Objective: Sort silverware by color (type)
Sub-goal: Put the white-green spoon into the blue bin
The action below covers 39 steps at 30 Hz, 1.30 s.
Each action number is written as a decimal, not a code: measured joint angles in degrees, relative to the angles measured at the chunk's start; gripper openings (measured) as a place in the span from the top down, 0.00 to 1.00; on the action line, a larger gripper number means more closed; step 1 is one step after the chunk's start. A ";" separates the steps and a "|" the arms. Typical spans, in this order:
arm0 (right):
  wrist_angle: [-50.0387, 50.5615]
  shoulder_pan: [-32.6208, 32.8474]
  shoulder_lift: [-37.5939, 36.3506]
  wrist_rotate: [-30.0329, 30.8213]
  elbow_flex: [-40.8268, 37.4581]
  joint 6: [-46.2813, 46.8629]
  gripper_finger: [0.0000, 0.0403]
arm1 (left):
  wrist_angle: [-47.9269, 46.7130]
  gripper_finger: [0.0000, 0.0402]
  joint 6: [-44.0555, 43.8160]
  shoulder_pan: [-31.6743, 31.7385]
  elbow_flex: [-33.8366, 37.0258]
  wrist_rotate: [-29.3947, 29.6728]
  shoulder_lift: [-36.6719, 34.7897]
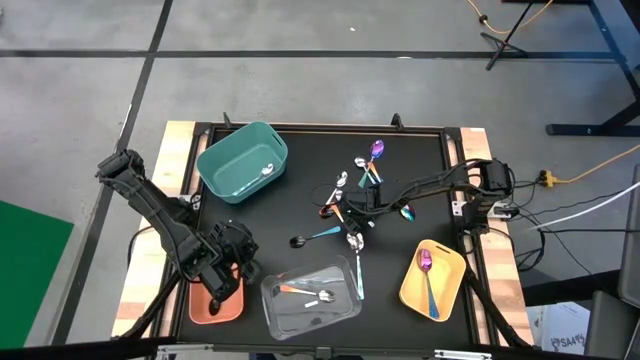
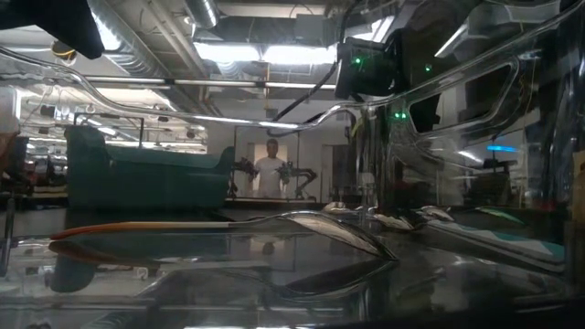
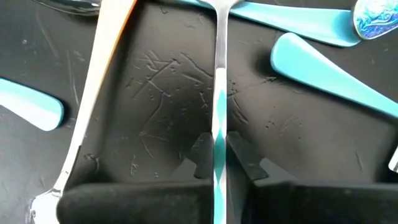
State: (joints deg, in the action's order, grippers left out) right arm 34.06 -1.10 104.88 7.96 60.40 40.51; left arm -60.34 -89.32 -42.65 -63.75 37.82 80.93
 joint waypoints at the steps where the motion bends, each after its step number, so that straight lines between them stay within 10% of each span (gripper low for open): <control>1: -0.02 0.00 0.00 -0.02 0.00 0.00 0.98 | 0.00 0.93 0.00 0.00 0.00 0.00 0.00; 27: -0.14 -0.07 -7.21 -3.13 -0.24 -3.75 0.99 | 0.03 0.93 -0.02 -0.02 0.02 2.71 0.00; 39: -13.02 -0.05 -13.39 -4.34 -0.17 -9.36 0.99 | 1.07 0.93 0.01 0.30 0.02 20.36 0.00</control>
State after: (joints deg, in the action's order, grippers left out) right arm 21.04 -1.16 91.49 3.62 60.23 31.15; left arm -59.27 -89.31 -42.36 -63.72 58.18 80.93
